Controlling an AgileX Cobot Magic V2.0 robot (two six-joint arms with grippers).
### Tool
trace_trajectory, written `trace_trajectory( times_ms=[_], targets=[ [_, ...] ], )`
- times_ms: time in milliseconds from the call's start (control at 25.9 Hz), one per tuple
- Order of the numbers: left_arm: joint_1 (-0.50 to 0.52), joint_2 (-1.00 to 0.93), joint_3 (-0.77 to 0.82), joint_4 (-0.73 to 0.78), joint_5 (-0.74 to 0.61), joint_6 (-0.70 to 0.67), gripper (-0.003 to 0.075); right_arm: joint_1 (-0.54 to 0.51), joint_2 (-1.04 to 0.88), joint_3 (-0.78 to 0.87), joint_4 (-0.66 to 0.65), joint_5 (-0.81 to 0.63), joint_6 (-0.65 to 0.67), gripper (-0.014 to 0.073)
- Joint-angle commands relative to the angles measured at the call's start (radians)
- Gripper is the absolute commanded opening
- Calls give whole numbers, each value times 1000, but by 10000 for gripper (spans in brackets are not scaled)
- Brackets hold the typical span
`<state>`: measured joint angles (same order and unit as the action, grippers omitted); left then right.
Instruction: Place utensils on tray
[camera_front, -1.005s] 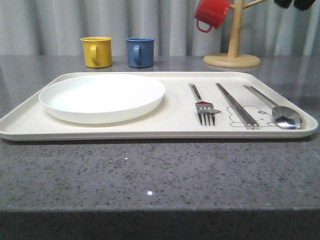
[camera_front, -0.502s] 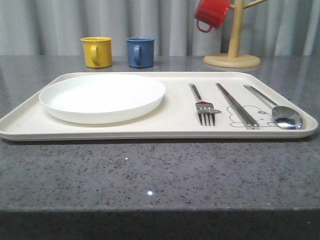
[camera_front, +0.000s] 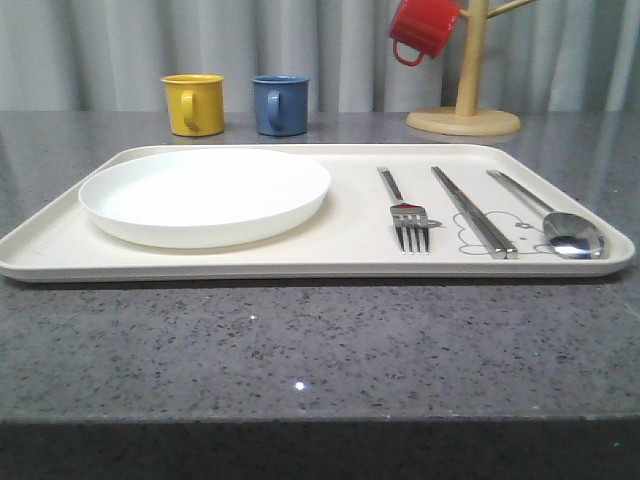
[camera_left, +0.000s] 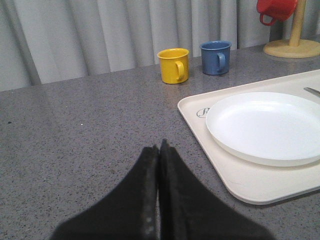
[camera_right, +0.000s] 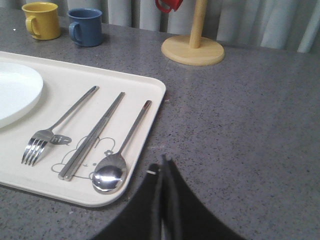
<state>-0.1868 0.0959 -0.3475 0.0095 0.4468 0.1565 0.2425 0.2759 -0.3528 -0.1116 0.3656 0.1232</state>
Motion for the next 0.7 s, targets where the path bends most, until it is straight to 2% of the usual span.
trace_trajectory(
  times_ms=[0, 657],
  targets=[
    [3, 11, -28, -9, -82, -11, -18, -3, -50, -6, -19, -116, -7, -70],
    [3, 11, -28, -9, -82, -11, -18, -3, -66, -6, -19, -116, -7, -70]
  ],
)
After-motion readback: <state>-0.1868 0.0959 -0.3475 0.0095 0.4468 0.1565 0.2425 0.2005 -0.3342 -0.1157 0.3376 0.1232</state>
